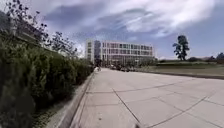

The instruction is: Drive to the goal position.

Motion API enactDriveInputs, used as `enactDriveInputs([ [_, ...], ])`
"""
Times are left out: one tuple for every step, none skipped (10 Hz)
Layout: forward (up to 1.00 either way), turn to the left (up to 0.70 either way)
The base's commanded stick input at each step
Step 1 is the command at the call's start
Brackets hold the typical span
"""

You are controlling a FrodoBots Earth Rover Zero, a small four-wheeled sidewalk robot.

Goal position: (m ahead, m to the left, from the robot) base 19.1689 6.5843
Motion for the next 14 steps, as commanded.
enactDriveInputs([
  [0.0,-0.45],
  [0.0,-0.25],
  [0.0,0.0],
  [0.0,0.0],
  [0.0,0.0],
  [0.0,0.0],
  [0.0,0.0],
  [0.0,0.0],
  [0.0,0.0],
  [0.0,0.0],
  [0.0,0.0],
  [0.15,0.0],
  [0.45,0.0],
  [0.45,0.0],
])
